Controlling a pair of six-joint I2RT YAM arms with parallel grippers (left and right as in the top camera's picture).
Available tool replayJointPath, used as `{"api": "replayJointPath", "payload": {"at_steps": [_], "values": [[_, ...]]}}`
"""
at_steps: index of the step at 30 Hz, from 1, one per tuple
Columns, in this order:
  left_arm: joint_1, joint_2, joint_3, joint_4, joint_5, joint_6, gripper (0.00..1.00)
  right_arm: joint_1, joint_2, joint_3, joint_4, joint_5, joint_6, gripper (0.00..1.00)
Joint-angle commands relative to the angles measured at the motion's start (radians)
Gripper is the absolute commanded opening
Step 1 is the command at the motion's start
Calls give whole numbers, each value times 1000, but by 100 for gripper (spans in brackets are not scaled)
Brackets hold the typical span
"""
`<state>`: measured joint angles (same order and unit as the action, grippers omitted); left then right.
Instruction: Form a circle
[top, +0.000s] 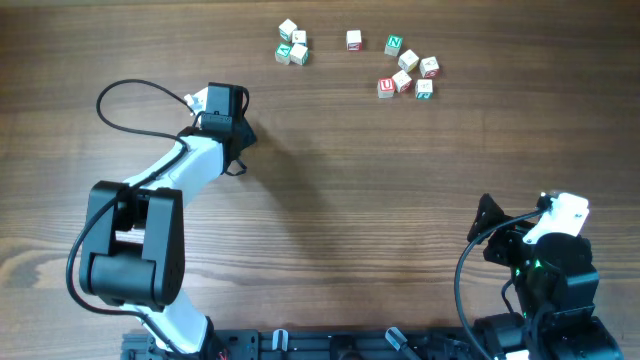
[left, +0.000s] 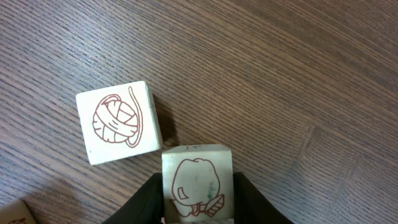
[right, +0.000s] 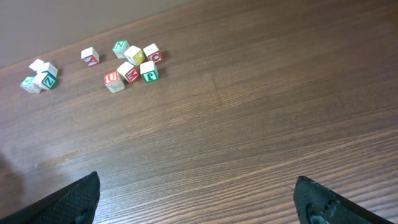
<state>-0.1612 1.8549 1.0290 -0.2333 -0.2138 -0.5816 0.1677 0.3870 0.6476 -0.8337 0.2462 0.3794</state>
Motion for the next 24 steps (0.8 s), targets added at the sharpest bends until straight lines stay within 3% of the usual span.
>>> {"api": "replayJointPath", "payload": {"at_steps": [1, 18, 24], "values": [[9, 25, 2, 2, -16, -2, 32, 1, 4, -4, 2, -9, -10, 100], [9, 25, 2, 2, -16, -2, 32, 1, 4, -4, 2, -9, -10, 100], [9, 25, 2, -5, -15, -3, 38, 1, 4, -4, 2, -9, -10, 100]]}}
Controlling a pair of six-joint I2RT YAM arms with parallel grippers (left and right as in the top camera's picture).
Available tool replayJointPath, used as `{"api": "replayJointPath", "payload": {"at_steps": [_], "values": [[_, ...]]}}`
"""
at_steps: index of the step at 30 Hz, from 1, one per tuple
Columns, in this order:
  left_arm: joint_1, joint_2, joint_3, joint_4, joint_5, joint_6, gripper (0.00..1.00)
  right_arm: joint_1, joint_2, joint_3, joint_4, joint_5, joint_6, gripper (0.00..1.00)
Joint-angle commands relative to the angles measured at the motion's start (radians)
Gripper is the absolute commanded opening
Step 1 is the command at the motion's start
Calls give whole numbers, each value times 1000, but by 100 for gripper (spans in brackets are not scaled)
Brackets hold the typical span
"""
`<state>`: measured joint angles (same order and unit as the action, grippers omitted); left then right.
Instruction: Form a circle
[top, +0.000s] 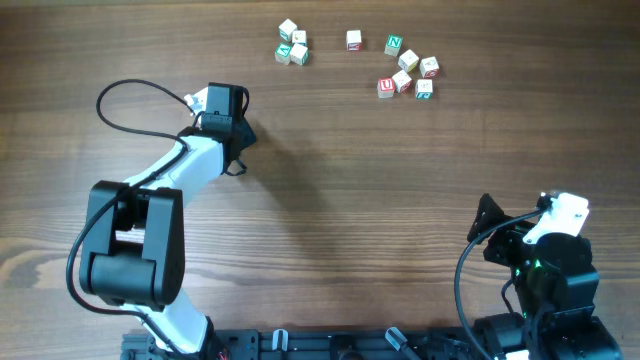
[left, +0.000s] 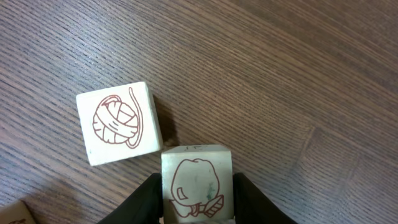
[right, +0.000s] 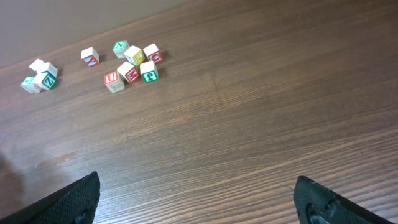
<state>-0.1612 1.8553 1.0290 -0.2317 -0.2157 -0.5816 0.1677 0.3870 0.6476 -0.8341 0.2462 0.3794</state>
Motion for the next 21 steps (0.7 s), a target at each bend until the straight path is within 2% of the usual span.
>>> {"api": "replayJointPath", "payload": {"at_steps": [1, 13, 16, 19, 21], "values": [[9, 24, 2, -7, -13, -3, 38, 1, 4, -4, 2, -9, -10, 100], [9, 24, 2, -7, -13, -3, 50, 1, 4, -4, 2, -9, -10, 100], [9, 24, 2, -8, -13, -3, 59, 1, 4, -4, 2, -9, -10, 100], [9, 24, 2, -11, -13, -3, 76, 1, 4, -4, 2, -9, -10, 100], [9, 24, 2, -19, -10, -3, 81, 1, 4, -4, 2, -9, -10, 100]]}}
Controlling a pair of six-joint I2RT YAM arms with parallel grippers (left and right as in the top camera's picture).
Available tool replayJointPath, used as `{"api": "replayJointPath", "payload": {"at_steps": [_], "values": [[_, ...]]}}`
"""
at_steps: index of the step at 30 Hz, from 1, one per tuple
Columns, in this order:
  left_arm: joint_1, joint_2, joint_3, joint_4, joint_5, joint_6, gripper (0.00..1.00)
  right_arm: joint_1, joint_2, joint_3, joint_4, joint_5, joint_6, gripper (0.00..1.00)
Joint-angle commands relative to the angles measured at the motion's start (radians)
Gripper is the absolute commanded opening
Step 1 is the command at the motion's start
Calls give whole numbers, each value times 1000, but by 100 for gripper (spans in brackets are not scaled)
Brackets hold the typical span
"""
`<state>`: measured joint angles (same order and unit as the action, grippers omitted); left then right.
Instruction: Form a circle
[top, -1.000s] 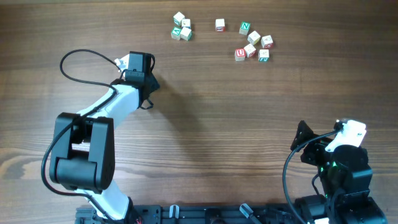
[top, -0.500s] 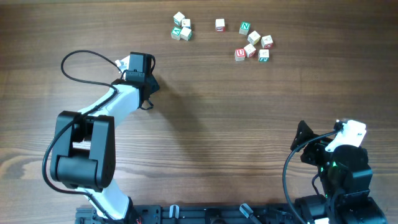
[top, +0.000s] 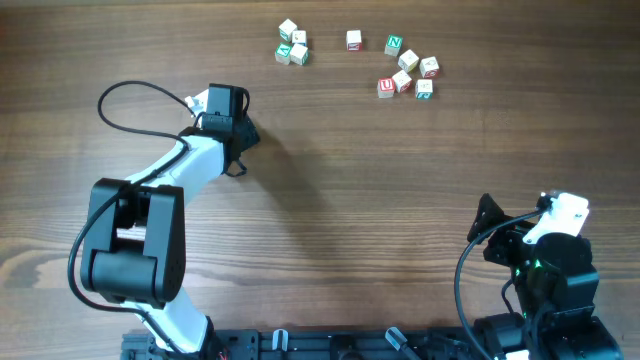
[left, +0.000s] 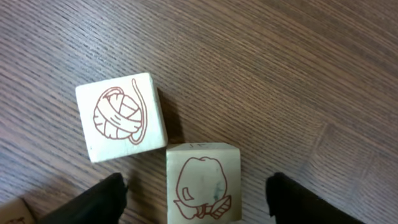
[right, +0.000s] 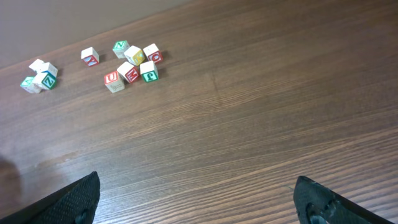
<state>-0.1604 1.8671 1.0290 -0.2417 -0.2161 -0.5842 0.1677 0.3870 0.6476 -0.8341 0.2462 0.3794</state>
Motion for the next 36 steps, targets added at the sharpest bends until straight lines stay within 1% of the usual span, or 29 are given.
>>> {"api": "replayJointPath", "payload": {"at_steps": [1, 3, 6, 7, 9, 10, 12, 13, 14, 16, 20, 21, 26, 28, 30, 32, 33, 36], "values": [[8, 12, 2, -9, 0, 0, 83, 1, 4, -4, 2, -9, -10, 100], [8, 11, 3, -9, 14, 0, 86, 1, 4, -4, 2, -9, -10, 100], [7, 11, 3, -24, 18, 0, 86, 1, 4, -4, 2, -9, -10, 100], [6, 10, 3, -36, 22, 0, 84, 1, 4, -4, 2, -9, -10, 100], [5, 10, 3, -64, 25, 0, 71, 1, 4, -4, 2, -9, -10, 100], [5, 10, 3, -75, 29, 0, 66, 1, 4, -4, 2, -9, -10, 99], [5, 10, 3, -87, 63, 0, 42, 1, 4, -4, 2, -9, -10, 100], [5, 10, 3, -100, 71, 0, 34, 1, 4, -4, 2, -9, -10, 100], [5, 10, 3, -111, 74, -1, 33, 1, 4, -4, 2, -9, -10, 100], [5, 10, 3, -134, 74, -1, 34, 1, 4, -4, 1, -9, -10, 100], [5, 10, 3, -121, 78, 0, 47, 1, 4, -4, 2, -9, -10, 100], [5, 10, 3, -112, 78, 0, 48, 1, 4, -4, 2, -9, -10, 100], [5, 10, 3, -112, 77, 5, 49, 1, 4, -4, 2, -9, -10, 100], [5, -3, 3, -117, 77, 79, 58, 1, 4, -4, 2, -9, -10, 100], [6, -17, 3, -113, 64, 112, 69, 1, 4, -4, 2, -9, -10, 100], [6, -22, 3, -114, 37, 146, 75, 1, 4, -4, 2, -9, -10, 100], [6, -21, 3, -114, 18, 163, 75, 1, 4, -4, 2, -9, -10, 100], [6, -21, 3, -109, -42, 163, 79, 1, 4, -4, 2, -9, -10, 100]]}}
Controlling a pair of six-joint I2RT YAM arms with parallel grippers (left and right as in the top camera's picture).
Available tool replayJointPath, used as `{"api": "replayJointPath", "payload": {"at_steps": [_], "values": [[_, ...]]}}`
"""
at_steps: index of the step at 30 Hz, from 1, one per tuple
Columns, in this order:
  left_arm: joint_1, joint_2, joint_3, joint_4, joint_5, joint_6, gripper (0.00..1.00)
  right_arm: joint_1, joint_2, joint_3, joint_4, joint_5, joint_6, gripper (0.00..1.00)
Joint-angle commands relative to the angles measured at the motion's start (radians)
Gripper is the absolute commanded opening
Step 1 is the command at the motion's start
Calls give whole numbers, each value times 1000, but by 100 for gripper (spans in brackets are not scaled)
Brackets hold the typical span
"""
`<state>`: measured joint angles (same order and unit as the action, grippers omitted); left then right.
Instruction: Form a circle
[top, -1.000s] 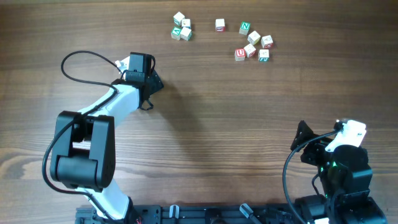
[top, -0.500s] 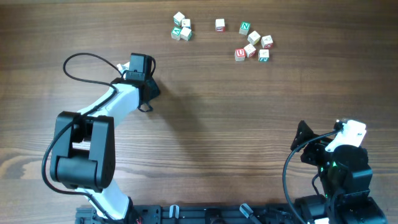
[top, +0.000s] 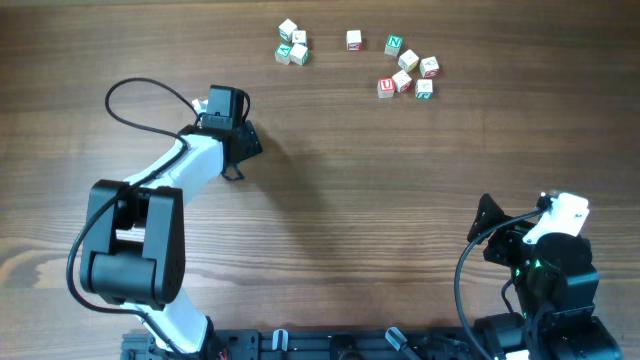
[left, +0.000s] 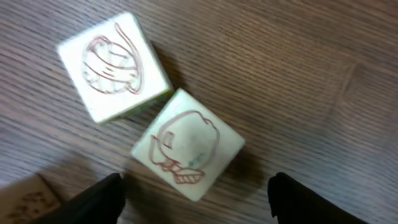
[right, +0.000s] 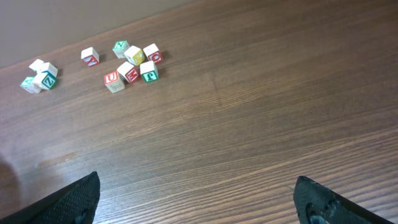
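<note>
Two pale wooden blocks lie on the table under my left gripper. One carries a red yarn-ball drawing. The other, with a red fruit-like drawing, lies askew with one edge against the yarn block. The left gripper is open, with a finger on each side of the drawn block and not touching it. The corner of a third block shows at the lower left. In the overhead view the left gripper hides these blocks. My right gripper is open and empty near the front right.
More letter blocks lie at the far edge: a small cluster, a single block, a green N block and a group of several. The left arm's cable loops over the table at the left.
The left wrist has turned and shifted a little. The fruit-drawing block now lies rotated against the yarn block instead of square beside it. The jaws stay open. The right arm is unchanged.
My left gripper was shut on the fruit-drawing block, set on the table beside the yarn block, at the two oldest moments. Then it stood open with the block released. Now the block lies turned and the wrist has rotated. The right arm never moved.
</note>
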<state>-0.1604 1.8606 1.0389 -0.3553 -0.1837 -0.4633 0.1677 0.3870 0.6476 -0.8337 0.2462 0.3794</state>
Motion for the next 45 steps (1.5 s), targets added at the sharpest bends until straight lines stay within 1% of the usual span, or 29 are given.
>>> {"api": "replayJointPath", "payload": {"at_steps": [1, 6, 17, 29, 40, 45], "values": [[8, -15, -7, 12, -76, 42, 80, 1, 4, -4, 2, -9, -10, 100], [8, -15, -7, 60, -76, 68, 80, 1, 4, -4, 2, -9, -10, 100], [8, -15, -7, 118, -75, 67, 79, 1, 4, -4, 1, -9, -10, 100], [8, -15, -7, 113, 8, 63, 79, 1, 4, -4, 2, -9, -10, 100], [8, -15, -7, 113, 8, 63, 79, 1, 4, -4, 2, -9, -10, 100], [8, -15, -7, 113, 8, 36, 78, 1, 4, -4, 2, -9, -10, 100]]}}
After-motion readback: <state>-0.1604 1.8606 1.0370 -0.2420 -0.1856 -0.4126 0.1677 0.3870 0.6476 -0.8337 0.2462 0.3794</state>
